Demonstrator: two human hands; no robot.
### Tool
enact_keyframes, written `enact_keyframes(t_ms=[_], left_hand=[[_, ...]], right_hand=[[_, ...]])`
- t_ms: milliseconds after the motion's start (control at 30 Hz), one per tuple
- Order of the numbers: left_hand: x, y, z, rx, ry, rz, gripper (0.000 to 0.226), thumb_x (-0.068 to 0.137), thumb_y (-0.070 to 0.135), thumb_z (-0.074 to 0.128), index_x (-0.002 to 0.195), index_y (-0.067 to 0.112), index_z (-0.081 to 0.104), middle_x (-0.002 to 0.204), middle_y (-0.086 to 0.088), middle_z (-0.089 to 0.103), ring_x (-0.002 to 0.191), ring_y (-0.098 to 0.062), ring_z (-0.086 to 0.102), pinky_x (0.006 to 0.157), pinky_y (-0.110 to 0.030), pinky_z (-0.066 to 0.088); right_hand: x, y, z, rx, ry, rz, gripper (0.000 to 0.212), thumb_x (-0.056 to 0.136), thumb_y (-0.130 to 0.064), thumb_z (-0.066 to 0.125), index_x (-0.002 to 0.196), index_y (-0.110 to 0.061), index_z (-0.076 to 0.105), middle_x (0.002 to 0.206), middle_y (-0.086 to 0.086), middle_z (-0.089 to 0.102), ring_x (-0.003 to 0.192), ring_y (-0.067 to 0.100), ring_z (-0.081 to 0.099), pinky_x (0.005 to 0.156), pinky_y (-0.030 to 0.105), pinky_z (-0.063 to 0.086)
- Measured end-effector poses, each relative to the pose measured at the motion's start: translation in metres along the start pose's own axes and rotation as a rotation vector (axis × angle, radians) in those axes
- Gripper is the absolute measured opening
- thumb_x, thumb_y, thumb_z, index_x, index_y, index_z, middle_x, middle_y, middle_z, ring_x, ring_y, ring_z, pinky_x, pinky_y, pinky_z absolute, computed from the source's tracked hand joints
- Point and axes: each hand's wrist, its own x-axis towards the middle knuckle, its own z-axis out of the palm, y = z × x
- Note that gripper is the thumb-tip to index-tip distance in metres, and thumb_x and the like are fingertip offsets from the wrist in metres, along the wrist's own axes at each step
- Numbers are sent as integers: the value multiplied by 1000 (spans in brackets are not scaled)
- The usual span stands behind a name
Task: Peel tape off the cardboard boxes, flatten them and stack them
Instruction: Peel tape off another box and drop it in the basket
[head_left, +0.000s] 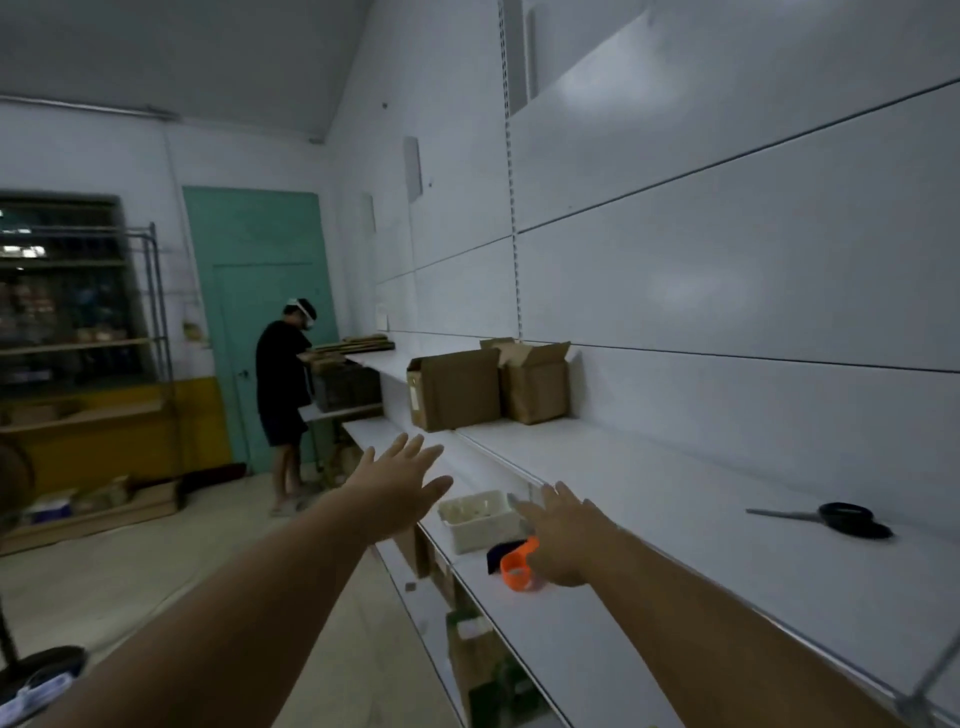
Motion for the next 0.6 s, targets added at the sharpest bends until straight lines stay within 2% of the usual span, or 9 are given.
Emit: enact_keyframes(t_ms=[133,267,433,600], left_hand=[[28,-34,12,14,-7,-74,60,97,52,25,150,27,11,159,-2,2,146,-22,-6,116,-50,-1],[68,-77,34,15,-23,-96,58,96,53,24,148,28,21,158,-1,13,146,-23,-4,115,-53,1],[115,-138,42,21,-1,-57,56,97,50,27,147,25,23,158,-1,15,146,-22,-3,116,-50,2],[171,-200,39,76,-7,11,53,98,41,33,147,23,24,158,-4,13,146,-26,-6,116,-54,3]], right_hand=[[45,-13,8,16,-15,-51,69,92,-36,49,150,-23,14,159,11,3,146,31,1,117,47,9],[96,-40,15,20,-4,-132,67,91,-37,51,148,-26,17,160,8,2,147,29,1,118,51,10],[166,-63,9,-52,11,-140,60,96,-33,44,149,-24,17,159,10,-9,147,28,-5,117,46,9],[231,-78,-1,-50,46,-89,62,95,-35,45,149,-25,17,160,11,-7,147,27,-5,117,44,11]])
